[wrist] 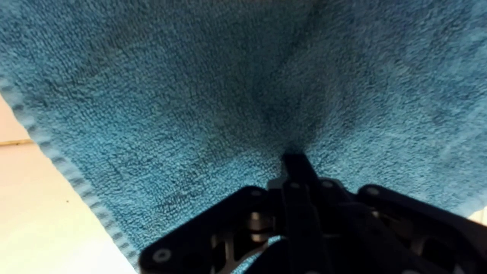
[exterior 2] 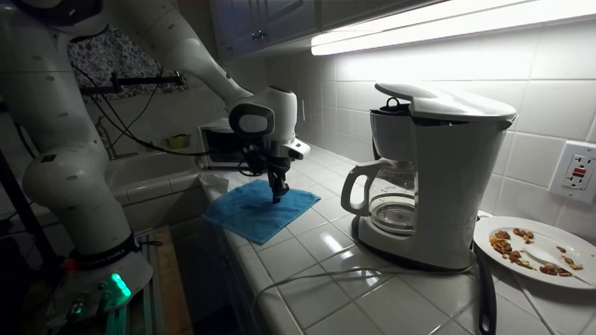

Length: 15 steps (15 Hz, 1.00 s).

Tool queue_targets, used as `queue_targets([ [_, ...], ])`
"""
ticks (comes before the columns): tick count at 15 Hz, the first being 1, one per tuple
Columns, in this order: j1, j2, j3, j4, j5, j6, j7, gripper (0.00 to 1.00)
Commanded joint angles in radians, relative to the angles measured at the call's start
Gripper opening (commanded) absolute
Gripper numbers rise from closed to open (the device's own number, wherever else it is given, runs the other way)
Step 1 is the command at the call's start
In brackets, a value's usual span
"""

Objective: Use the blue towel to wipe the countertop.

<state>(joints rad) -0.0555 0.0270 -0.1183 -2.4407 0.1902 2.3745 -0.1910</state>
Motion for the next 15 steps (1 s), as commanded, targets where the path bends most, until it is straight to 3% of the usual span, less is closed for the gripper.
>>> queue_targets([
  [1,-0.02,0.05,0.006,0.029,-0.034,0.054,0.037,0.0],
  [15,-0.078,0.184,-0.021,0.187,-0.083,0.125,0.103,0.0],
])
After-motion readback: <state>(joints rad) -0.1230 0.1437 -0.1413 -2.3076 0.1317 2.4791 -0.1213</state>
